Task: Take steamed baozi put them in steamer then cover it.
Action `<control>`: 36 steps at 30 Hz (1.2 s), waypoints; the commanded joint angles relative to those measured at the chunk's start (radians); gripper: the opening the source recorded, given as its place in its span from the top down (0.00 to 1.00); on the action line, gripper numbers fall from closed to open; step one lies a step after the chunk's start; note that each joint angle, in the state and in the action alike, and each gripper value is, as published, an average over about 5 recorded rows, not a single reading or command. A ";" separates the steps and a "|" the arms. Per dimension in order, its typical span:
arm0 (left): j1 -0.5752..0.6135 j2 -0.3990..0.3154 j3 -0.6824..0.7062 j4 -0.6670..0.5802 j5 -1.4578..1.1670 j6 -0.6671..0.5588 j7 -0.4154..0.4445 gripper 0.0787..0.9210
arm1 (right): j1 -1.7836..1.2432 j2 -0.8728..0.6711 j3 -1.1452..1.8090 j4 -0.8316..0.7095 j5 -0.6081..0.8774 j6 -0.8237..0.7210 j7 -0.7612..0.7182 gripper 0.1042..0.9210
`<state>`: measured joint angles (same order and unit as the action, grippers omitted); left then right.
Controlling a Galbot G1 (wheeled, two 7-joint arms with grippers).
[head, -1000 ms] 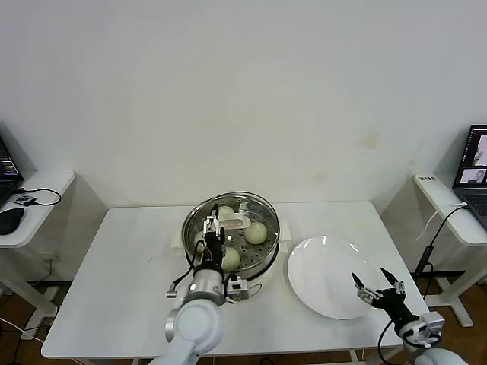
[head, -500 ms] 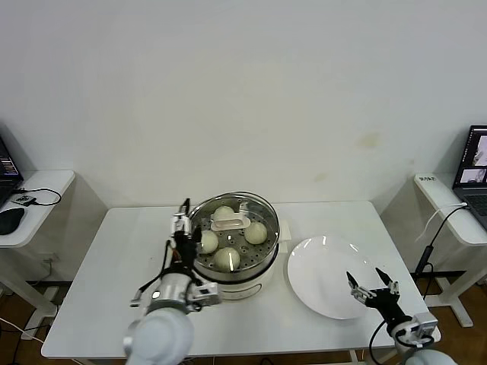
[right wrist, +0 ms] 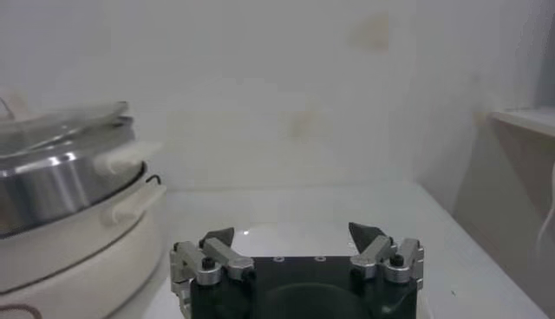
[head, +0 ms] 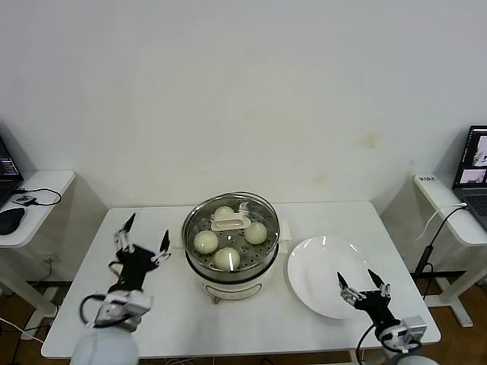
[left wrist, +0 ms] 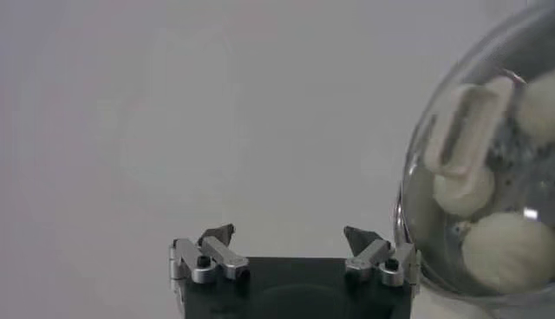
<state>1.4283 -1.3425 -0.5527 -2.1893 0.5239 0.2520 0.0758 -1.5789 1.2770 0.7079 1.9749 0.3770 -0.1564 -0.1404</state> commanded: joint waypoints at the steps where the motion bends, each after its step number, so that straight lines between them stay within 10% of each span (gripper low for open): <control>1: 0.273 -0.018 -0.178 0.112 -0.587 -0.239 -0.166 0.12 | -0.039 0.018 -0.098 0.052 -0.088 0.006 0.072 0.12; 36: 0.315 -0.019 -0.184 0.054 -0.594 -0.160 -0.079 0.12 | -0.058 0.100 -0.023 0.090 -0.155 -0.007 0.118 0.12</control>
<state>1.7395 -1.3573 -0.7274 -2.1250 -0.0350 0.0897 -0.0214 -1.6184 1.3678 0.6596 2.0344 0.2352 -0.1466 -0.0318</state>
